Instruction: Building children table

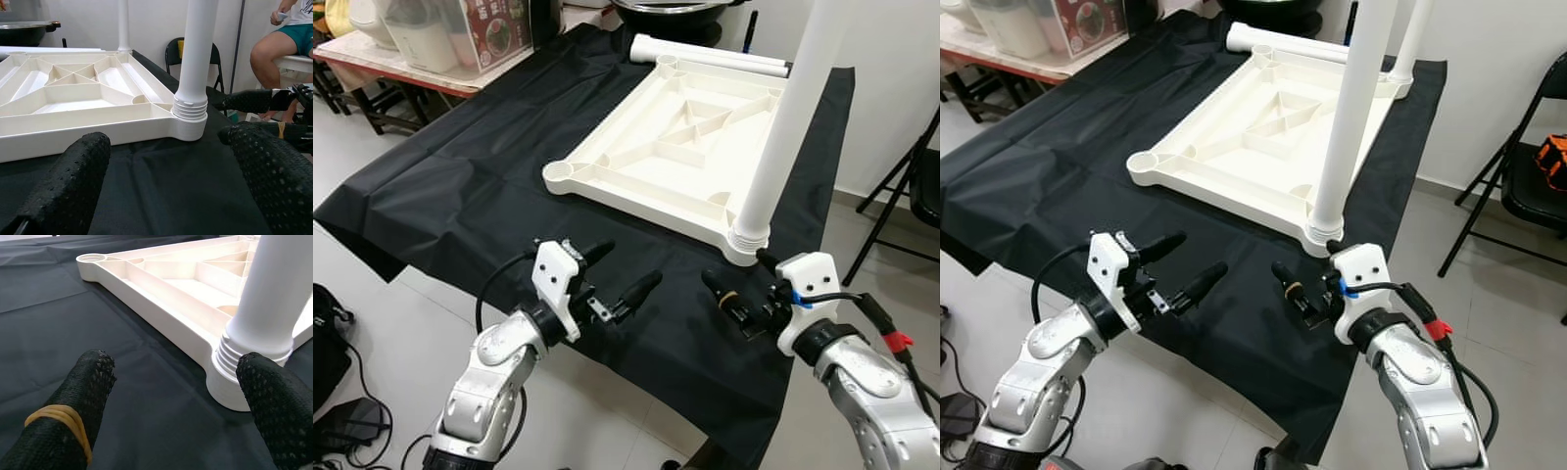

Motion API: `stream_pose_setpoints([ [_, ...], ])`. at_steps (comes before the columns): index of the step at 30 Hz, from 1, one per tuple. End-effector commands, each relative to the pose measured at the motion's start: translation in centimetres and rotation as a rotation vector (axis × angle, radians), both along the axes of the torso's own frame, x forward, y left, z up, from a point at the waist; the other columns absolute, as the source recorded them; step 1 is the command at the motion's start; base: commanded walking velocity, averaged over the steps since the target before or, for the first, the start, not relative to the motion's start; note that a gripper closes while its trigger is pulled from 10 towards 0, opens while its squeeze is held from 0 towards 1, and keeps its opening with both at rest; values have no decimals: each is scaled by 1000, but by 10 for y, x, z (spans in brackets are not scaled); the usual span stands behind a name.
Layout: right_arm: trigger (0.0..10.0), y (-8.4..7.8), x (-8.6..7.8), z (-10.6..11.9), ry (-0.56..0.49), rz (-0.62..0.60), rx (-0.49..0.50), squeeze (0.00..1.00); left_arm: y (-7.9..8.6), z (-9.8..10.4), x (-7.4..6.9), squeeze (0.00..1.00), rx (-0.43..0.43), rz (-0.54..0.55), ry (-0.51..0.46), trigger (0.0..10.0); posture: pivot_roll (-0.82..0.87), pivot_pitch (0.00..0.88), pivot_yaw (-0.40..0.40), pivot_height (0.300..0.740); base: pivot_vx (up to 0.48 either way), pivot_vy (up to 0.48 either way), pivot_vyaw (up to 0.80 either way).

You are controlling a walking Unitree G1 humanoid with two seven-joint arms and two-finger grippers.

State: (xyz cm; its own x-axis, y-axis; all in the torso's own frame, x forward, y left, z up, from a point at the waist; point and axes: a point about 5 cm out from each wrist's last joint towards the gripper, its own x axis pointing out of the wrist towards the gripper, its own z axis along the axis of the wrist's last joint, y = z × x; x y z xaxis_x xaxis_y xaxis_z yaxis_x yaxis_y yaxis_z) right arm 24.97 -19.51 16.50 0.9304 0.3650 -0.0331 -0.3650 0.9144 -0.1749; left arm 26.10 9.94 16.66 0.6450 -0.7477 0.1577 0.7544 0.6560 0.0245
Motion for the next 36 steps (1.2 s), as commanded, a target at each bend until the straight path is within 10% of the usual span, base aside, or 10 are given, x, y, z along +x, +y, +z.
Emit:
stream_pose_setpoints([
  [1, 10000, -2, 0, -5, 4, -12, -10, 0, 3, -2, -6, 0, 19, 0, 15, 10000, -71, 127, 9, 740, 0, -458, 0],
  [36, 10000, 7, 26, 13, -54, 44, 9, 0, 17, -5, -2, 0, -11, 229, 90, 10000, -49, 131, -8, 740, 0, -406, 81],
])
